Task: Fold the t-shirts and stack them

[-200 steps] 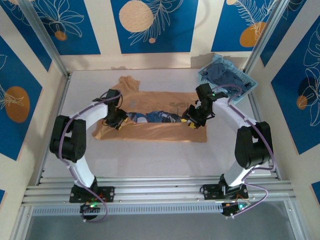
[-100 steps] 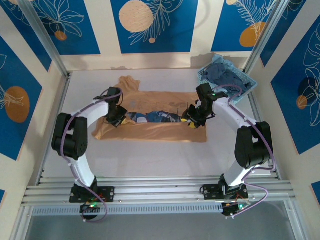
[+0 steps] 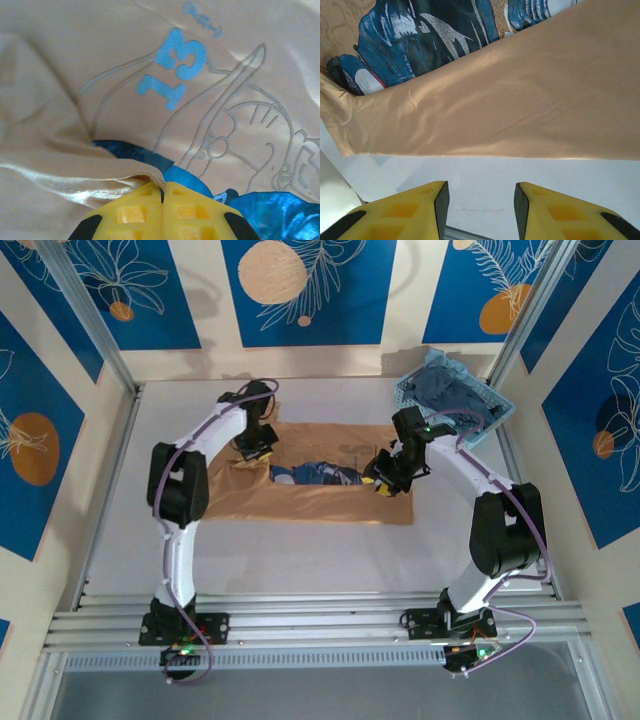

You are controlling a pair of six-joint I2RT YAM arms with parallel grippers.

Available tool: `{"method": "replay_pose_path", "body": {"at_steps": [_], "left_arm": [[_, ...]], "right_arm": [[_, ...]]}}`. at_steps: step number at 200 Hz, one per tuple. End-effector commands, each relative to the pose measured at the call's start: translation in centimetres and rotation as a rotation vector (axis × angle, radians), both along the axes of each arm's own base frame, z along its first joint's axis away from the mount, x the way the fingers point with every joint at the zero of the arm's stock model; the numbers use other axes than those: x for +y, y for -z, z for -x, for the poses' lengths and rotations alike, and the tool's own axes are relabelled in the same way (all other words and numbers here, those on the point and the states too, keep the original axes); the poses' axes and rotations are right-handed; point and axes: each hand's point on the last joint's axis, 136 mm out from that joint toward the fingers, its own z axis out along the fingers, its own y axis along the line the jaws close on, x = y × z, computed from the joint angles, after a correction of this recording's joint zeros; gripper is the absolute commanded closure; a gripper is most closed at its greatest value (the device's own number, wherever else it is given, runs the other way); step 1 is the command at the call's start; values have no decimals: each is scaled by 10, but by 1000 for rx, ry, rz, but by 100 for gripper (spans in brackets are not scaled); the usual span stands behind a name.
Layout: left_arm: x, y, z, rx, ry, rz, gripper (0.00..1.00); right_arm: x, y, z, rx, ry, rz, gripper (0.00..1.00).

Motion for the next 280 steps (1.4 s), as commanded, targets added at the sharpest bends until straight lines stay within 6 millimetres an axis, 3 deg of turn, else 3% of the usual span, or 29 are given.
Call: {"method": "replay_pose_path", "body": {"at_steps": [1, 57, 96, 120, 152, 189, 223, 251, 280], "left_arm": [[-4, 6, 19, 97, 206, -104, 100], [-19, 12, 12, 55, 449, -198, 99], [-41, -8, -3, -85, 643, -243, 82], [-30, -26, -9, -130, 581, -304, 52], [-3, -59, 3, -164, 336, -244, 42], [48, -23, 35, -45, -76, 67, 44], [83, -14, 23, -69, -168, 117, 50], [94, 2, 14, -32, -216, 143, 49], [89, 17, 8, -20, -286, 219, 42]], "right_arm": [[2, 4, 6, 37, -7, -27, 58], [2, 6, 8, 45, -7, -33, 58], [4, 7, 7, 49, -14, -35, 58], [6, 7, 7, 51, -19, -34, 58], [5, 8, 9, 54, -20, -30, 58], [9, 9, 8, 56, -19, -39, 58], [11, 8, 7, 55, -28, -39, 58], [11, 8, 8, 58, -29, -38, 58], [10, 9, 10, 61, -31, -33, 58]]}}
